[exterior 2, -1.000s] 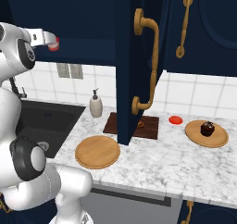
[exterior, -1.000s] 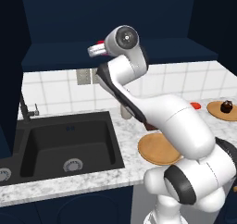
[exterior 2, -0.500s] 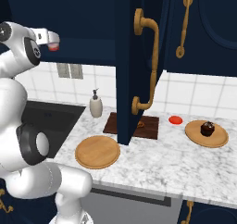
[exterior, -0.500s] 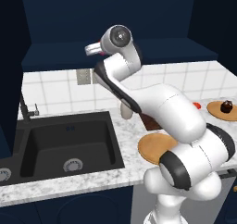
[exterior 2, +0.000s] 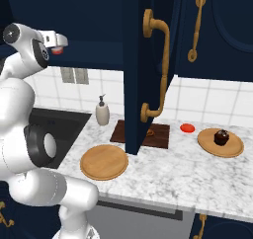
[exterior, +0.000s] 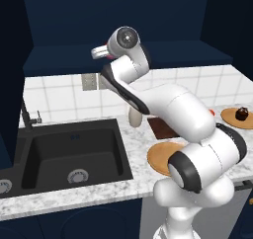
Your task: From the different types of pastries on the counter, select a croissant and place it on the cutting board. Then retrieve a jar of jam from the cabinet and place it alongside the croissant on the cutting board.
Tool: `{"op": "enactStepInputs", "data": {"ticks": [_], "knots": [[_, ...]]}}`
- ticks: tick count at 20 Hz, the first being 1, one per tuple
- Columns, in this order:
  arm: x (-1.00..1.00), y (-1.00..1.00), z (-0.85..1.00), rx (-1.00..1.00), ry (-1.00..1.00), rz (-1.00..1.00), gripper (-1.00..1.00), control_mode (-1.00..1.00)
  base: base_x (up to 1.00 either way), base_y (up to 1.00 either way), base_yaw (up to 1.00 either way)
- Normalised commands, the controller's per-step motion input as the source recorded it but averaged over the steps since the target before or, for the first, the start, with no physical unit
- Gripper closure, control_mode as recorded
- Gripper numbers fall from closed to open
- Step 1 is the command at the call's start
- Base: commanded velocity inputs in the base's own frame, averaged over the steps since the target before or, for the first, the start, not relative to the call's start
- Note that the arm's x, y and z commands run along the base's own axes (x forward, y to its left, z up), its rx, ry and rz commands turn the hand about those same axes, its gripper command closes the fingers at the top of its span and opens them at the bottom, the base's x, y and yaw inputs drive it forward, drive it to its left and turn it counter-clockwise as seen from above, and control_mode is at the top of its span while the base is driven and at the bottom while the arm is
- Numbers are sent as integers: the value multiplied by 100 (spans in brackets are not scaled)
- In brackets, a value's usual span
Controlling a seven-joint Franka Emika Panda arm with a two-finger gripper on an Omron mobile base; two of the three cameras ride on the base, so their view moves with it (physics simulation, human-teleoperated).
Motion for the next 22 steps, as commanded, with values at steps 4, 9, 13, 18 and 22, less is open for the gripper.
{"op": "enactStepInputs", "data": {"ticks": [4, 9, 13, 18, 22], "knots": [[23, -3, -7, 0, 3, 0, -100, -100, 0, 0, 0], [15, 0, -4, 0, 3, 0, -100, -100, 0, 0, 0], [8, 0, -8, 0, 5, 0, 100, -100, 0, 0, 0], [4, 0, -14, 0, 2, 0, 100, -100, 0, 0, 0], [0, 1, -8, 0, 2, 0, 100, -100, 0, 0, 0]]}}
